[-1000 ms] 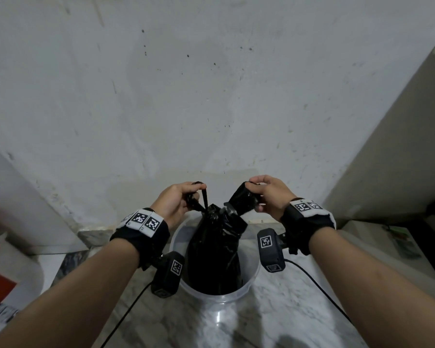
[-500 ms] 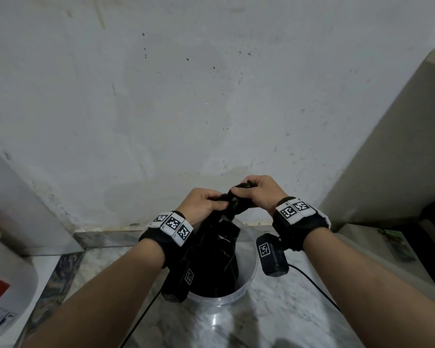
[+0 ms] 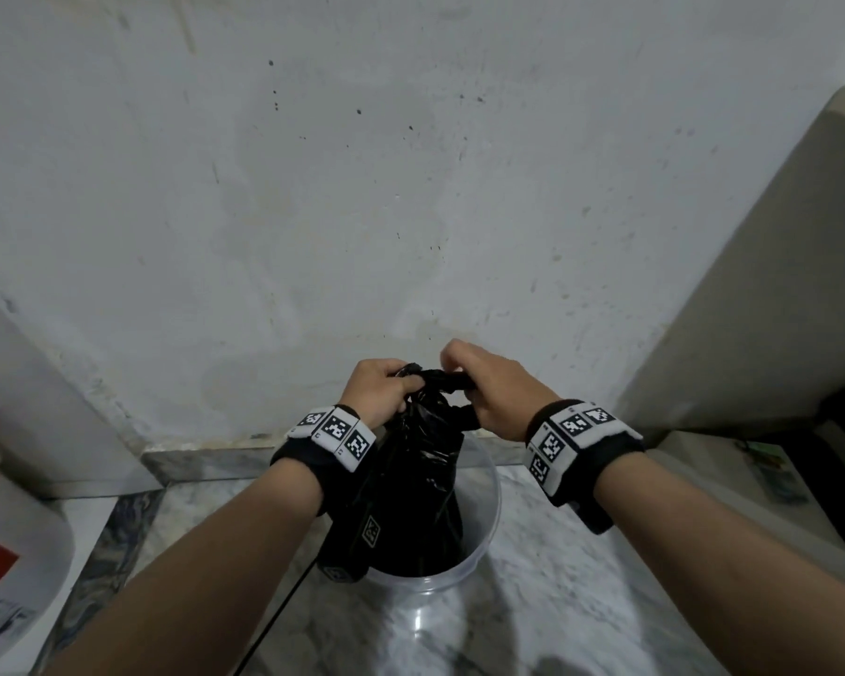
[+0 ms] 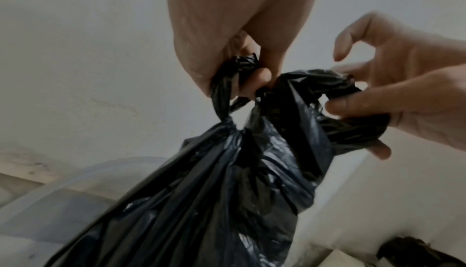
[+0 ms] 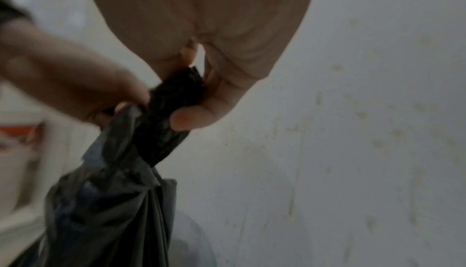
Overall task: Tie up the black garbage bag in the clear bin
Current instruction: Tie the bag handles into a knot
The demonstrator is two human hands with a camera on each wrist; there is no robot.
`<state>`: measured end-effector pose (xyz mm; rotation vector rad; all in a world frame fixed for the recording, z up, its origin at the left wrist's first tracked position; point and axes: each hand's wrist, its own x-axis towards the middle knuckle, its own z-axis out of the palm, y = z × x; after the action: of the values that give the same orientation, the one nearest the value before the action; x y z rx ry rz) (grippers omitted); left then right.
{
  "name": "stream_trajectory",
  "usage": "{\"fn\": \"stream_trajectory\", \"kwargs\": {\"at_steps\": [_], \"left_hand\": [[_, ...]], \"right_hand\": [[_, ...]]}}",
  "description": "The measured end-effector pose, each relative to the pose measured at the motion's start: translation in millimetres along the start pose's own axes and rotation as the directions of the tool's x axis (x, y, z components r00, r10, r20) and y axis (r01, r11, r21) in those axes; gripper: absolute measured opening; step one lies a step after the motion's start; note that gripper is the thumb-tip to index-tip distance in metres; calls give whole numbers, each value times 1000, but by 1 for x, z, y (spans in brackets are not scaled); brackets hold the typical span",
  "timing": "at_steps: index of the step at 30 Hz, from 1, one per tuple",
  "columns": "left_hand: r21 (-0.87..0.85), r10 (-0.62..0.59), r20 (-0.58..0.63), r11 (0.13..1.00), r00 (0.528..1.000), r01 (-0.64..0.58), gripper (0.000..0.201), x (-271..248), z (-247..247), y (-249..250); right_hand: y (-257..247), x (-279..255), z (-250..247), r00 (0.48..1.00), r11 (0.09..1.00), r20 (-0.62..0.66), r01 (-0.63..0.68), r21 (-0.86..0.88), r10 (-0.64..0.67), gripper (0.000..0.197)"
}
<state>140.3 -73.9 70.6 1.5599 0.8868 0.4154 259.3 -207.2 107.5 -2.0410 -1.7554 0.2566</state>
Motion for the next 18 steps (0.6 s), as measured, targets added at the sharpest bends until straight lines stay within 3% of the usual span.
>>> {"fn": "stream_trajectory", "kwargs": {"at_steps": [3, 6, 8, 9, 12, 16, 18], "left_hand": [[15, 0, 31, 1000, 1000, 0, 9, 2, 1, 5], [21, 3, 54, 1000, 999, -4, 21, 1, 6, 6], [20, 4, 61, 1000, 998, -5, 19, 1, 7, 7], [12, 1, 69, 1000, 998, -1, 18, 2, 7, 7], [13, -21, 112, 1000, 993, 20, 19, -1, 7, 10], [22, -54, 159, 998, 986, 51, 16, -5, 2, 14], [58, -74, 202, 996, 977, 63, 8, -4, 0, 12]], "right_hand": [[-2, 6, -3, 985, 930, 5, 163, -328, -171, 29], [-7, 10, 3, 898, 656, 26, 341, -673, -440, 14], [-8, 11, 12, 829, 516, 124, 448, -730, -545, 15], [-9, 10, 15, 818, 501, 175, 488, -714, -548, 18], [-3, 5, 25, 862, 614, 234, 488, -620, -449, 26], [4, 2, 28, 911, 719, 281, 410, -561, -300, 30], [-3, 3, 21, 935, 756, 315, 323, -569, -163, 30]]}}
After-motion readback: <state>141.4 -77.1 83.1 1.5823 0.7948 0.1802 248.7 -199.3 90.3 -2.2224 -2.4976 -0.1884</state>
